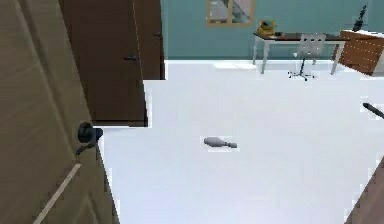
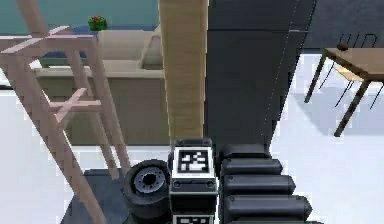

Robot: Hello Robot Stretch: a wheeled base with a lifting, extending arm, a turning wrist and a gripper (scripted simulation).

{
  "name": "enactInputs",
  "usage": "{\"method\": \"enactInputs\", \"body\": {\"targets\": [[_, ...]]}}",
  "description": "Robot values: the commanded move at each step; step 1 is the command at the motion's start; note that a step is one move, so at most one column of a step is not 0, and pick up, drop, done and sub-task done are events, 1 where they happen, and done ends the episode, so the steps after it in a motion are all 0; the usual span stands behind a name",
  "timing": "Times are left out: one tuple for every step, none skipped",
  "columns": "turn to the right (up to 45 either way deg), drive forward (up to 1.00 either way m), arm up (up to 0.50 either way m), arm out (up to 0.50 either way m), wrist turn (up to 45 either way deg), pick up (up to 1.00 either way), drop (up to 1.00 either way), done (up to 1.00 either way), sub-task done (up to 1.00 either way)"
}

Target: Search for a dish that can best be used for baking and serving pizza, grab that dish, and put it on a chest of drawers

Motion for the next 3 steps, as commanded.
{"method": "enactInputs", "body": {"targets": [[3.0,0.00,0.00,0.00,0.0,0.00,0.00,0.00,0.00],[0.0,0.20,0.00,0.00,0.0,0.00,0.00,0.00,0.00],[0.0,0.75,0.00,0.00,0.0,0.00,0.00,0.00,0.00]]}}
